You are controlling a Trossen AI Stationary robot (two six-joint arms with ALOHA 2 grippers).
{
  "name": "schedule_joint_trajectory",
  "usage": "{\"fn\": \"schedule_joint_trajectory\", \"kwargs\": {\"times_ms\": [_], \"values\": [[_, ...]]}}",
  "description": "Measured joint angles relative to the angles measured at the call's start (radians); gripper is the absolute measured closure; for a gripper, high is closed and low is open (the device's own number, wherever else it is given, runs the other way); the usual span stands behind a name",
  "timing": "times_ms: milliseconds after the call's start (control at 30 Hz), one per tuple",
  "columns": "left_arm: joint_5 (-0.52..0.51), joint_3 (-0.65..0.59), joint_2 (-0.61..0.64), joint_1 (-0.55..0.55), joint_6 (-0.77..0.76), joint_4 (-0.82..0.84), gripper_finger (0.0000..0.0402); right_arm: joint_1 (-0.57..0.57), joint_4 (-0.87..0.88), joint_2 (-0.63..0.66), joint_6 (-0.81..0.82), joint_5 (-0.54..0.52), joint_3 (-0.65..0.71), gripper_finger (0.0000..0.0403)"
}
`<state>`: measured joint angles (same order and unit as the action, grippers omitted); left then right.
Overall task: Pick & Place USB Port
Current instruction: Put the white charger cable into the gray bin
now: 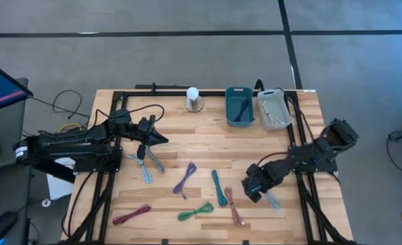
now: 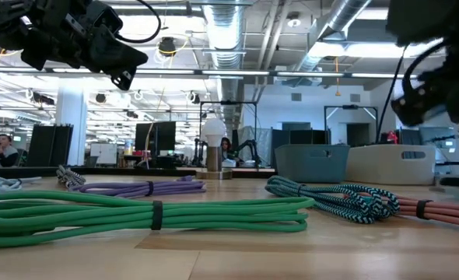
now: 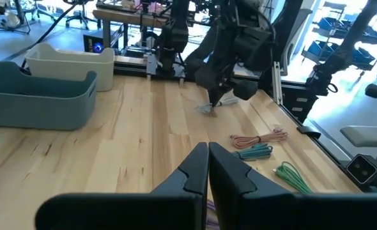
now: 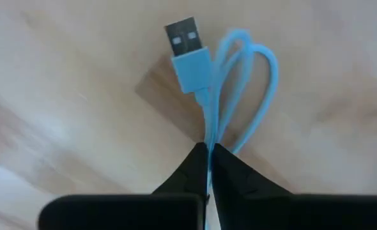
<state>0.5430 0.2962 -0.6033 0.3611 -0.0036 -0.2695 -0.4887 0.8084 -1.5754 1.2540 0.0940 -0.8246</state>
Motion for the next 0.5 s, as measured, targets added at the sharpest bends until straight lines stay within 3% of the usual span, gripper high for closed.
{"fn": "schedule_joint_trajectory", "kwargs": {"times_ms": [167,500], "values": [[0.0,0.0,0.0,0.0,0.0,0.0,0.0389,0.02,0.049,0.121,0.0,-0.115,-0.001,0.0401],[0.0,0.0,0.0,0.0,0.0,0.0,0.0389,0.132,0.379,0.331,-0.037,-0.274,-0.009,0.0402]]}}
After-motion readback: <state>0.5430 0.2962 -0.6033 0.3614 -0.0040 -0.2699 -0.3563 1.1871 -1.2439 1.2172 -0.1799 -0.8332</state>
